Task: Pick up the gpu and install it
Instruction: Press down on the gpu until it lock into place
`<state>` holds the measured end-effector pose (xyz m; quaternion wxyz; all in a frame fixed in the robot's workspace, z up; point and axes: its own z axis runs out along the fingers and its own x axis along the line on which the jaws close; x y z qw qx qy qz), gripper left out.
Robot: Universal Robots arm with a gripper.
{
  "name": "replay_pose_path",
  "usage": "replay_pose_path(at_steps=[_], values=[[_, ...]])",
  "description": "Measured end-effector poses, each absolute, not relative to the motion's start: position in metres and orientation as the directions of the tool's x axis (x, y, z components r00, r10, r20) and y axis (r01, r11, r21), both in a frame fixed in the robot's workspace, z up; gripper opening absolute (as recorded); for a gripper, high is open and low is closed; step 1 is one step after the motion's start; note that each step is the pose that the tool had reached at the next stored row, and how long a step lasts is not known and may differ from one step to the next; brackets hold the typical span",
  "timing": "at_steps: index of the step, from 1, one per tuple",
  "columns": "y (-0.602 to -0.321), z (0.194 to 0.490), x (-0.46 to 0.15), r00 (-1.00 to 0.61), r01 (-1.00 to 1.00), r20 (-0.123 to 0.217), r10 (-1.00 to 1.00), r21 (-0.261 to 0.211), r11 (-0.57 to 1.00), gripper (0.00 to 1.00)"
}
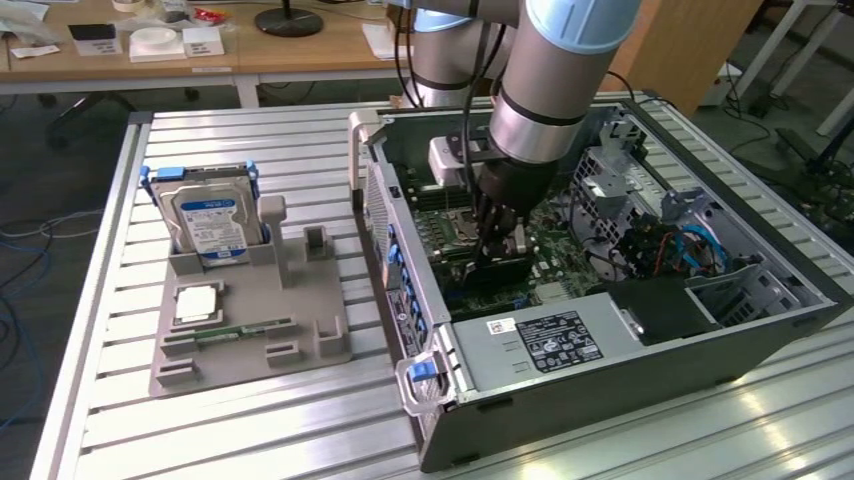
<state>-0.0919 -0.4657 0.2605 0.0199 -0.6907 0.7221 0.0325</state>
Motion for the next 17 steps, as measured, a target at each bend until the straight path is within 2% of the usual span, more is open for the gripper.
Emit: replay_pose_path(at_steps=[8, 13, 17], values=[[-0.465, 0.262, -0.092, -0.045, -0.999, -0.078, -0.996, 0.019, 0.044, 0.11], [-0.466, 0.272, -0.092, -0.045, -0.999, -0.078, -0.996, 0.019, 0.044, 0.11], [-0.466, 0.291, -0.092, -0.045, -0.999, -0.078, -0.996, 0.019, 0.044, 0.11]])
